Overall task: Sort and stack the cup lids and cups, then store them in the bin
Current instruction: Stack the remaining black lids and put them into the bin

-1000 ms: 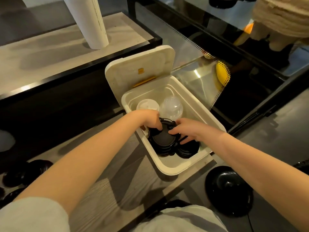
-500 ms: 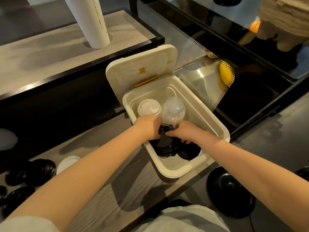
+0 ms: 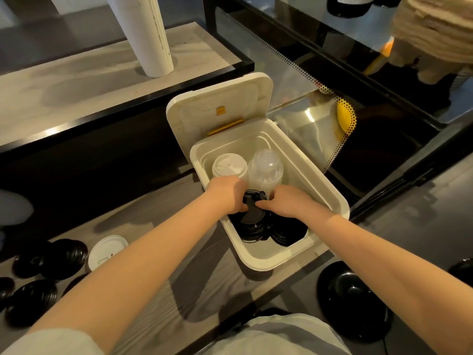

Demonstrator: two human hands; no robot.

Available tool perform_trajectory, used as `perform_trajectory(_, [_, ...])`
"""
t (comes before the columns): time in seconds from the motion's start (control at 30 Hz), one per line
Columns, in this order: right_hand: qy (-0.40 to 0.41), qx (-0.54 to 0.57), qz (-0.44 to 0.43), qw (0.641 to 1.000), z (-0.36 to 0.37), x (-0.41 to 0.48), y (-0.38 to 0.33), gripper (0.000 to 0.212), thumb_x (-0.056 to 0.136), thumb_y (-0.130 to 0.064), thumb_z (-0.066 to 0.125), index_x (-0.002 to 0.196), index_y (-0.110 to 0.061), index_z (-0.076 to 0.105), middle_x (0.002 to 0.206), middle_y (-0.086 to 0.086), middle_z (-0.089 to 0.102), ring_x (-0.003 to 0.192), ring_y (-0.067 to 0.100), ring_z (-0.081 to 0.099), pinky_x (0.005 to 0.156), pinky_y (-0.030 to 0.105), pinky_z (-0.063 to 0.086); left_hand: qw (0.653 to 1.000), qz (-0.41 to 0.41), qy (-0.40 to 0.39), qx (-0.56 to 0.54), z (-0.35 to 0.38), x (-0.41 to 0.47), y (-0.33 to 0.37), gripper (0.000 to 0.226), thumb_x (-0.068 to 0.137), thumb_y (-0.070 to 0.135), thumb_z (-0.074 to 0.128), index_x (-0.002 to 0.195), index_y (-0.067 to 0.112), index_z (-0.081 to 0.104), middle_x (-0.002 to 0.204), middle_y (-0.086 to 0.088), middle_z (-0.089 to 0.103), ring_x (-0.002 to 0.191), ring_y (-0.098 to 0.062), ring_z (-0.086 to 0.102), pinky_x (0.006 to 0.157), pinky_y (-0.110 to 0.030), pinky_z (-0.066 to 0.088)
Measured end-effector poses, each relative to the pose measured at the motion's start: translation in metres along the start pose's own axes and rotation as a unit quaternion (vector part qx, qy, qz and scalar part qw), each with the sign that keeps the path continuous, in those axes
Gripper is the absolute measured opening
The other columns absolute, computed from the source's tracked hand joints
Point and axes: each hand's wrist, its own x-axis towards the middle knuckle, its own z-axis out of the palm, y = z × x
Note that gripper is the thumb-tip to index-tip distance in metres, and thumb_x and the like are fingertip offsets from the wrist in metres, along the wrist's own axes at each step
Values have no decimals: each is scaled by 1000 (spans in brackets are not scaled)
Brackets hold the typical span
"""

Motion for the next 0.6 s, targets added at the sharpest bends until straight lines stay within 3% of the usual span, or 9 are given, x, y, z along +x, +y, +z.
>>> perform_trajectory(0.13, [21, -4, -4, 1000, -4, -6, 1, 45, 87, -55, 52, 68, -14, 53, 71, 3, 56, 69, 21, 56, 59, 30, 41, 999, 7, 34, 0, 0, -6, -3, 33, 89, 40, 56, 103, 10, 58, 92, -4, 55, 92, -25, 59, 69, -34, 47])
perform_trajectory(0.2, [39, -1, -14, 999, -10, -12, 1, 43, 87, -53, 53, 93, -12, 63, 94, 5, 64, 88, 23, 61, 74, 33, 50, 996, 15, 87, -1, -1, -11, -7, 34, 88, 38, 56, 103, 8, 58, 99, -7, 59, 92, -27, 58, 71, -36, 51])
perform_trajectory(0.27, [66, -2, -31, 997, -18, -22, -3, 44, 89, -49, 52, 111, -12, 60, 108, 4, 63, 99, 23, 59, 82, 34, 49, 991, 14, 134, -9, -3, -18, -13, 38, 88, 40, 55, 111, 10, 58, 105, -8, 59, 96, -27, 57, 75, -38, 51])
perform_trajectory(0.43, [123, 23, -90, 988, -34, -39, -28, 42, 90, -44, 52, 124, -20, 54, 105, 0, 63, 88, 19, 60, 74, 30, 48, 980, -10, 195, -48, -15, -49, -39, 45, 89, 45, 50, 122, 14, 56, 114, -6, 59, 105, -23, 56, 84, -41, 50])
perform_trajectory(0.6, [152, -44, -181, 971, -34, -51, -77, 43, 91, -43, 51, 129, -21, 51, 116, 2, 62, 105, 23, 57, 87, 37, 48, 965, -90, 226, -96, -11, -103, -83, 46, 90, 46, 51, 125, 17, 53, 117, -3, 58, 107, -21, 54, 87, -40, 49])
